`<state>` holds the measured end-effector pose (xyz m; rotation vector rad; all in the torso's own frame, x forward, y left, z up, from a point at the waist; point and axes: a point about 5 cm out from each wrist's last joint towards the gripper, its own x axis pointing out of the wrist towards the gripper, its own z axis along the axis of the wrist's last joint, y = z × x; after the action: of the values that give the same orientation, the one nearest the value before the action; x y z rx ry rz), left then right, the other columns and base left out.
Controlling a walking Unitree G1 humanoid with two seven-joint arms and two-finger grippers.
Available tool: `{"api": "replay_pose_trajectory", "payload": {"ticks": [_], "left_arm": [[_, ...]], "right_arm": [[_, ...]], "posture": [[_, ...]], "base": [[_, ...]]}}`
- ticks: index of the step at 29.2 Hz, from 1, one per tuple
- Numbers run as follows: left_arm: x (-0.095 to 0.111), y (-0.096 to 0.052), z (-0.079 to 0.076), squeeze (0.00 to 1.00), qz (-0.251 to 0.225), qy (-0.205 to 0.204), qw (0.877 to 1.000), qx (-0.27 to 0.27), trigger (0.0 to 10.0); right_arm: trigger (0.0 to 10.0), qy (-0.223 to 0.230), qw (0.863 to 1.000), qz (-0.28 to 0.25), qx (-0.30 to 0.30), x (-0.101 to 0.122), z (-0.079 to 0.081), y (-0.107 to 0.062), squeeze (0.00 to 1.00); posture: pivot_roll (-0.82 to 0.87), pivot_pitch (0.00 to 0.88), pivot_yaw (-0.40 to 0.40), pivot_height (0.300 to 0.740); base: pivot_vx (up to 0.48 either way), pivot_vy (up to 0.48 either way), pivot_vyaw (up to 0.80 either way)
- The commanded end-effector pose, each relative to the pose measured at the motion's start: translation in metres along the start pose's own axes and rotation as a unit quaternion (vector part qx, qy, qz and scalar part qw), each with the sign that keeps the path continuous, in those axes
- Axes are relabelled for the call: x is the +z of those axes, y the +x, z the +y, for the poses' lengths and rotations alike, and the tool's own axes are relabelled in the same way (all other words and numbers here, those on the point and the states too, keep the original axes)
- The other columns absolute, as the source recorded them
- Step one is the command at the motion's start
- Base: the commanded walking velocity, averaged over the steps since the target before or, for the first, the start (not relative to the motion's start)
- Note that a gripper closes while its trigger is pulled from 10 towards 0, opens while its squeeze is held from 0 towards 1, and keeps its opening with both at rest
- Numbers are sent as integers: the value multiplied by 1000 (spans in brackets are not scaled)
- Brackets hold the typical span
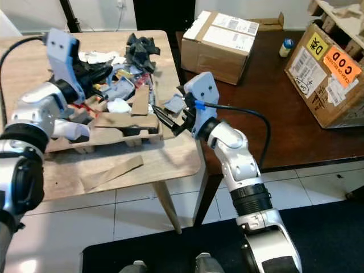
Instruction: Picking trash to rubbish bin
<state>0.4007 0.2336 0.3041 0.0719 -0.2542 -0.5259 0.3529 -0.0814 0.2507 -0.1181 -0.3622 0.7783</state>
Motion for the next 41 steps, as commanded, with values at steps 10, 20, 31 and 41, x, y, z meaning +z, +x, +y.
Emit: {"api": "replay_pose_trajectory", "payload": {"ticks": [10,20,31,41], "left_arm": [[24,-12,10,0,-82,-80,992,-47,0],[33,-14,0,0,-103,-128,974,-157,0],[6,-16,-49,0,-9,-165,909,-383,0],[-39,-24,-107,0,146,-121,829,-526,0]], "right_arm": [[10000,1,1000,-7,-12,3,-8,-1,0],[10000,105,992,-53,-34,13,-20,-6,0],[10000,152,983,2,101,11,-20,-33,0],[10000,165,945,126,251,-7,-3,-80,0]], "posture": [[29,229,-44,740],[30,222,-50,740],[37,214,-54,740],[38,222,-52,740]], "base": [[0,0,0],[0,0,0],[0,0,0],[0,0,0]]}}
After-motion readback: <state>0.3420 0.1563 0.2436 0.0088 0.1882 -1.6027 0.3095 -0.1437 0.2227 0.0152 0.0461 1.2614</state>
